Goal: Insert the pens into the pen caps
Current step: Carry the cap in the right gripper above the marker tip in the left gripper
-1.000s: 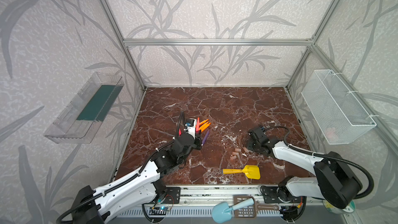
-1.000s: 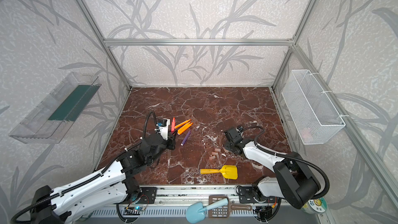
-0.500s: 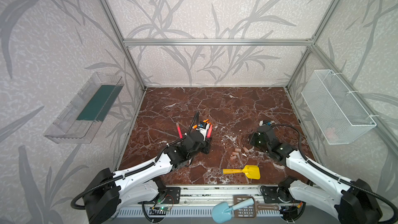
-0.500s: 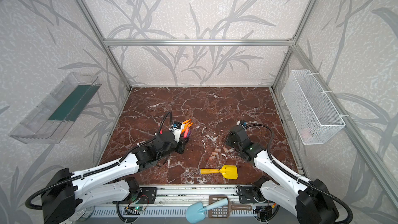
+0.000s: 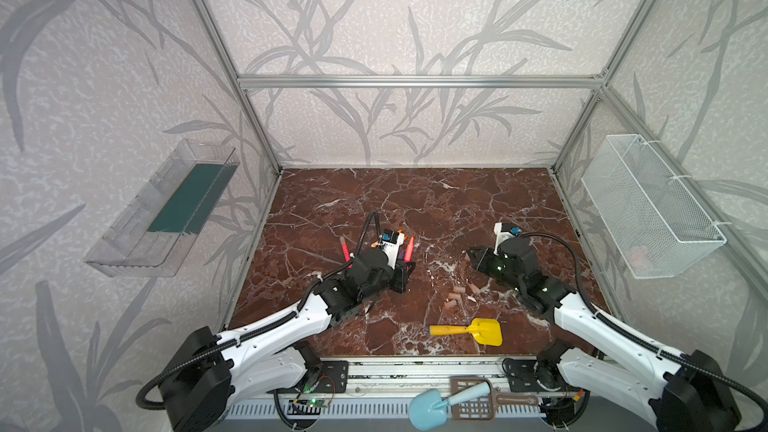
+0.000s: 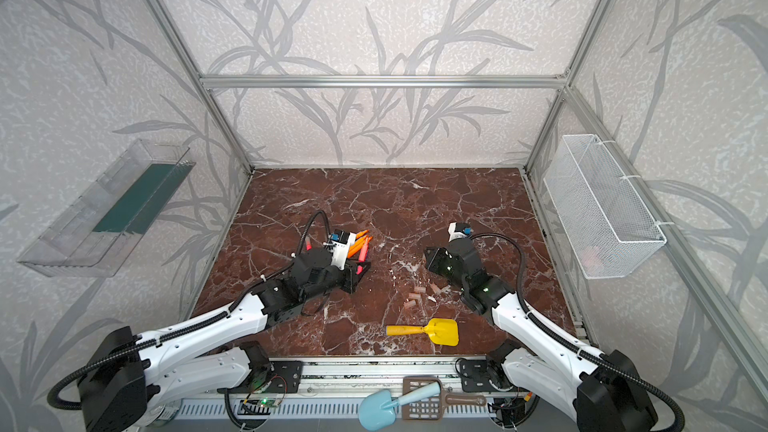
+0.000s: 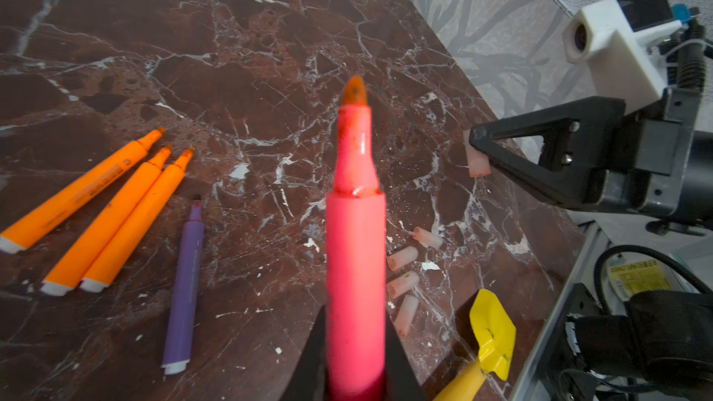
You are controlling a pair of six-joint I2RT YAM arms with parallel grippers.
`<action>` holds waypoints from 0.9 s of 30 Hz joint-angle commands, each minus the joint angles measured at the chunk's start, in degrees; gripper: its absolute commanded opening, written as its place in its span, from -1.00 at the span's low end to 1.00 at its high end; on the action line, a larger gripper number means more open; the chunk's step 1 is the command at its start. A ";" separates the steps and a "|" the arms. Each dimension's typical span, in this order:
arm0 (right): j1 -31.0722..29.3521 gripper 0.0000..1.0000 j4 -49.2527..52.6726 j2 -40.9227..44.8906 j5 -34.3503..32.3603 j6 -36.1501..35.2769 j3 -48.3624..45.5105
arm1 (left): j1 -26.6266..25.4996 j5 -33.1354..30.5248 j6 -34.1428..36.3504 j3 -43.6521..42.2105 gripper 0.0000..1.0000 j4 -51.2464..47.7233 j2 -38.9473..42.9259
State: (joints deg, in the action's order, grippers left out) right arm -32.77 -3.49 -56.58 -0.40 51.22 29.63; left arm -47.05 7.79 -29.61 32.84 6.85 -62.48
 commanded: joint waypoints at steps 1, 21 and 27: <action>-1.13 -0.73 -6.05 -0.24 0.82 1.19 1.31 | 0.11 8.60 -1.42 -0.23 -1.00 5.26 -1.71; -7.19 -0.74 -21.50 -5.62 -1.80 2.30 4.05 | 0.03 20.36 -3.87 0.73 -1.00 12.78 -9.14; -8.44 -0.74 -22.66 -7.30 -2.22 2.35 4.91 | 0.03 20.75 -4.10 0.82 -1.00 13.21 -9.66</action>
State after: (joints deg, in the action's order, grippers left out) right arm -40.58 -23.18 -63.33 -1.52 53.41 32.71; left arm -47.07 27.20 -33.23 32.86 18.26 -71.77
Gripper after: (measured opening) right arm 0.149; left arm 0.168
